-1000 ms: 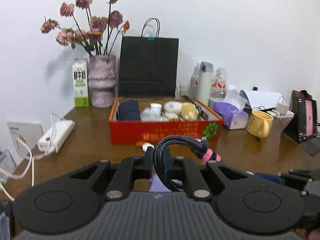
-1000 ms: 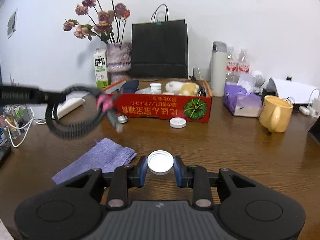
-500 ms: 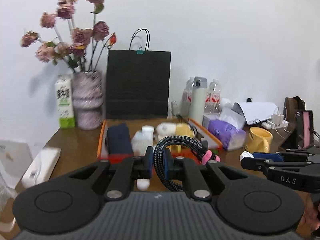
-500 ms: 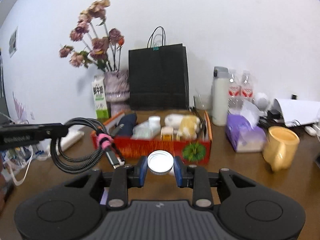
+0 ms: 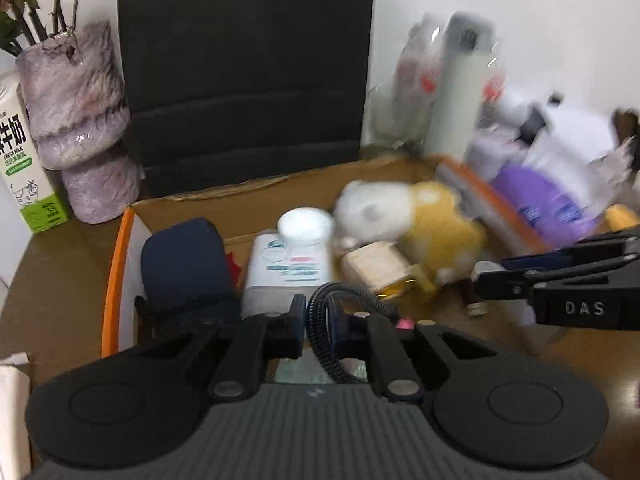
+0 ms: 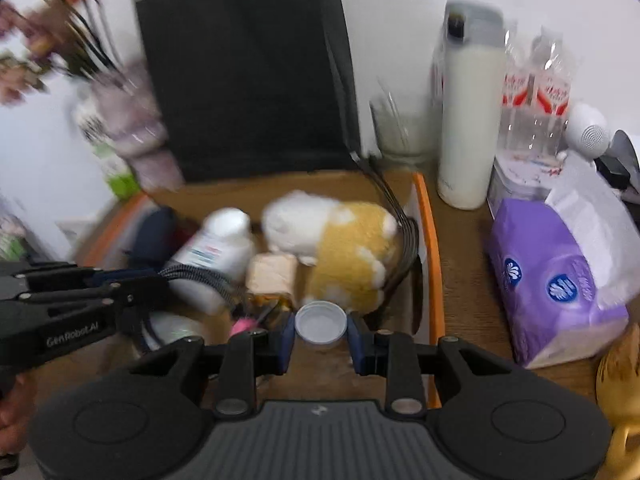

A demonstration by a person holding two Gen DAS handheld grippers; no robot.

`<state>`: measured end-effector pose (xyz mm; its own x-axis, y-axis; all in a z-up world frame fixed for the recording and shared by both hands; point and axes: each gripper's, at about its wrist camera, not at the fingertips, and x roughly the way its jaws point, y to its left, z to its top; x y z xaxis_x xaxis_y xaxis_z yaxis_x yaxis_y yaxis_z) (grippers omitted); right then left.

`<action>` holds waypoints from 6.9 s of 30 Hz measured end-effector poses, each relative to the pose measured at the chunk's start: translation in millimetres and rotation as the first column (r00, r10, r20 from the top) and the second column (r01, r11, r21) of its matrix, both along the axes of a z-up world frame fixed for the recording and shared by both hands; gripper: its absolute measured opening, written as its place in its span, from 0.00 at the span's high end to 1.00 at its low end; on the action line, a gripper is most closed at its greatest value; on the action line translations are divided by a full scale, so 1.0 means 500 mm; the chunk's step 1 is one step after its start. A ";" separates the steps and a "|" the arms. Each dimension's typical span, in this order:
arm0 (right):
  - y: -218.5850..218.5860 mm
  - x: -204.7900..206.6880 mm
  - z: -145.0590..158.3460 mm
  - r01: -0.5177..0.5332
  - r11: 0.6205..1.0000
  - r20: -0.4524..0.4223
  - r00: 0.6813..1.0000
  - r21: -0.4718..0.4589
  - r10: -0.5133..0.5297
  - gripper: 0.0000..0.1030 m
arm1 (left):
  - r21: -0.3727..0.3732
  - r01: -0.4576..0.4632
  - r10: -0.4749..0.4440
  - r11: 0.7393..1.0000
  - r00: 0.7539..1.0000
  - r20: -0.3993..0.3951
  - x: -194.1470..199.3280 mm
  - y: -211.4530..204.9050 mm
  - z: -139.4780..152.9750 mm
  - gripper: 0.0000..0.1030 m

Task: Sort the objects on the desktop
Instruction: 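Carry the cable and white cap into the box and open both tools, then move both open tools back over the table, then grasp a small white cap with the left tool while the right tool grasps a round white cap, then carry both white caps into the box and open both tools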

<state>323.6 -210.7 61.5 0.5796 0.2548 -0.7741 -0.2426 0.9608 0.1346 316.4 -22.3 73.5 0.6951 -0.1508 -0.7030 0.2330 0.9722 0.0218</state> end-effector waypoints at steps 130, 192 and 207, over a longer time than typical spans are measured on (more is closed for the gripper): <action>0.038 -0.765 -0.083 -0.097 0.995 0.358 0.930 0.030 0.080 0.65 | -0.128 -0.123 0.141 0.984 0.979 0.150 -0.770 0.065 -0.088 0.72; 0.088 -0.012 -0.022 -0.100 0.971 0.019 0.995 0.218 0.098 0.52 | -0.193 -0.115 0.123 0.974 0.992 0.031 -0.078 0.121 -0.006 0.41; 0.047 -0.250 0.024 -0.046 0.998 0.234 0.972 0.031 0.037 0.40 | -0.118 -0.198 0.212 0.973 0.970 0.118 -0.290 0.106 0.022 0.14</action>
